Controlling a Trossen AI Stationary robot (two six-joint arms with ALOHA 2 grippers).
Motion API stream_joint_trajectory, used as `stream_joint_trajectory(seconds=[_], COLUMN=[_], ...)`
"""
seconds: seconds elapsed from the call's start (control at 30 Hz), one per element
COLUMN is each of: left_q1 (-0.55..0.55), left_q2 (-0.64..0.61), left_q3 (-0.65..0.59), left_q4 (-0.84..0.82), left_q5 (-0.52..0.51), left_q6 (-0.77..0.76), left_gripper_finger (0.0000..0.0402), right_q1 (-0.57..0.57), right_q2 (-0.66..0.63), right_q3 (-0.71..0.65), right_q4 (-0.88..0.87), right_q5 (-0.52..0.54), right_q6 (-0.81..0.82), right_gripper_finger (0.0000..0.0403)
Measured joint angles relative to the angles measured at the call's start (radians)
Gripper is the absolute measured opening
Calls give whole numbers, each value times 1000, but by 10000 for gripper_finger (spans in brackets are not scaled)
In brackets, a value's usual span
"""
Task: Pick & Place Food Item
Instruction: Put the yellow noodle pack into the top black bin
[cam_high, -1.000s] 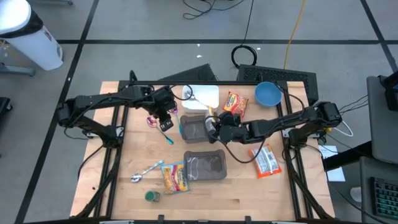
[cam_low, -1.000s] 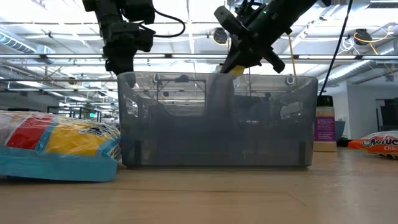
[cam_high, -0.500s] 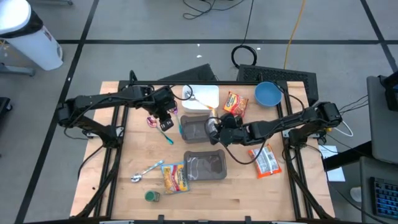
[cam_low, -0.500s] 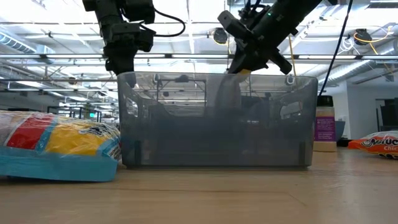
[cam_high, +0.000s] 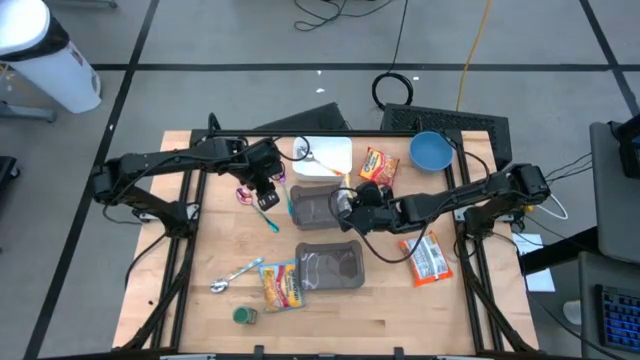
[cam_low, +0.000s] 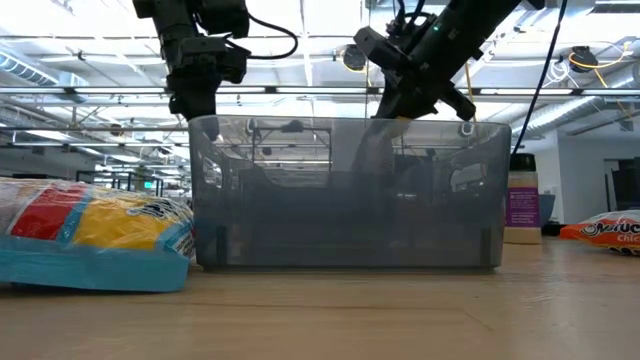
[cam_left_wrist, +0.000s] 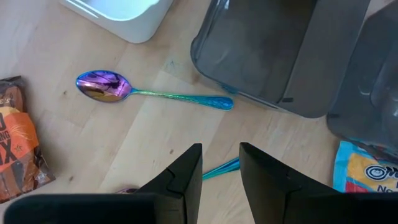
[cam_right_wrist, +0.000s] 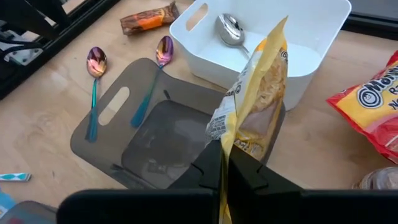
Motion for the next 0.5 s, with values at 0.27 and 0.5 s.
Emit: stream_joint_trajectory(seconds=[0.27,0.5], left_q1=[0,0], left_q2=[0,0], left_q3=[0,0], left_q4=[9,9], left_q5=[0,0], left_q6=[3,3], left_gripper_finger=[113,113], right_q1=[-32,-49], right_q2=[0,0], right_q3=[0,-74], right_q4=[0,68], right_q5=[-33,-55], right_q6=[-24,19], right_gripper_finger=[0,0])
